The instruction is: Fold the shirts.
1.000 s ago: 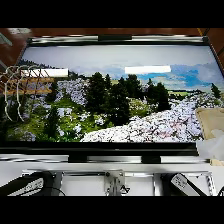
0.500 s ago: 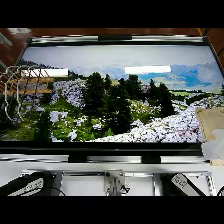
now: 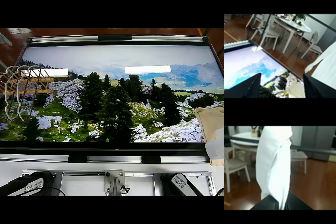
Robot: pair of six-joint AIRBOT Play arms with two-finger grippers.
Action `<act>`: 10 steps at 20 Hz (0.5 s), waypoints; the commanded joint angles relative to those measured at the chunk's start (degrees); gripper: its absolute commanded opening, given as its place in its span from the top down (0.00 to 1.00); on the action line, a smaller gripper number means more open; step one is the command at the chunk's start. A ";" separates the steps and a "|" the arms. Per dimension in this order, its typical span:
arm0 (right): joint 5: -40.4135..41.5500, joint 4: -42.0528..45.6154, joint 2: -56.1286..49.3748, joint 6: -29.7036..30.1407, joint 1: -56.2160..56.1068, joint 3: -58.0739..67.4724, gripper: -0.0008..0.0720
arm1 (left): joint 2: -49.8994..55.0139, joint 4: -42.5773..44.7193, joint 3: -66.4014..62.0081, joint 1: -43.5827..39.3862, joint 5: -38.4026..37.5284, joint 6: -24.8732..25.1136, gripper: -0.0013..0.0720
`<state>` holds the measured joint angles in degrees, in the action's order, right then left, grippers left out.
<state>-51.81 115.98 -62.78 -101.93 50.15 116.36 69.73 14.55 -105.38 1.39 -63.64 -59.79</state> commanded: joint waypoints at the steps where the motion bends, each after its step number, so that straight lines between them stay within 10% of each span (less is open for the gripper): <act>1: -0.13 5.53 0.00 -4.50 0.11 0.00 0.90 | 0.02 0.13 -0.04 0.02 -0.04 0.04 0.16; 10: -2.21 3.19 -1.42 -7.74 14.36 0.00 0.90 | 0.02 0.11 -0.04 0.02 -1.40 0.02 0.16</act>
<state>-53.47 120.99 -63.79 -108.47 59.22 116.33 69.73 14.66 -105.38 1.39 -64.12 -59.79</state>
